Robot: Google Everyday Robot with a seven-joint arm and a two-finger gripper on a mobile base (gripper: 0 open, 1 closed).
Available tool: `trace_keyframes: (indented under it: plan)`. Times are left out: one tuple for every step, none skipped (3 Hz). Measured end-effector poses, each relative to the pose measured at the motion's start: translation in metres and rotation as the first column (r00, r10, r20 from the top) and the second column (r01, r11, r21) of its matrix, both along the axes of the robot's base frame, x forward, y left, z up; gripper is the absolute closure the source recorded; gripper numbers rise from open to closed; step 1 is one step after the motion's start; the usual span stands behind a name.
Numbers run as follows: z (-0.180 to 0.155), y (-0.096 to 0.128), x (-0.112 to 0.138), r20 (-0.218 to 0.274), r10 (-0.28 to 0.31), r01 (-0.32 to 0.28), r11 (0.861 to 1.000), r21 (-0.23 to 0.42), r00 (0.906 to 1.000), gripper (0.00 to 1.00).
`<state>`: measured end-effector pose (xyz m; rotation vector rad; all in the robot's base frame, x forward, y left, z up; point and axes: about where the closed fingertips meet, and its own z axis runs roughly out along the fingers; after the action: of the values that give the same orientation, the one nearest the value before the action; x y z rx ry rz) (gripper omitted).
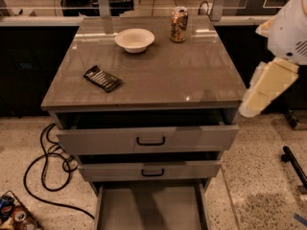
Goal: Place rxbar chocolate into bottom drawer
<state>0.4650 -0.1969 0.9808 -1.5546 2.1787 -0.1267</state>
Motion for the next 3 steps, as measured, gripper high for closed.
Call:
trace_keyframes:
  plan:
    - [-0.017,0.026,0.034,0.070,-0.031,0.023,0.993,0.112,0.9971,0.00]
    - [-0.044,0.054,0.062,0.110,-0.055,0.027,0.969,0.244,0.9924,0.00]
    - [-0.067,0.078,0.086,0.151,-0.081,0.017,0.925,0.380,0.9852,0.00]
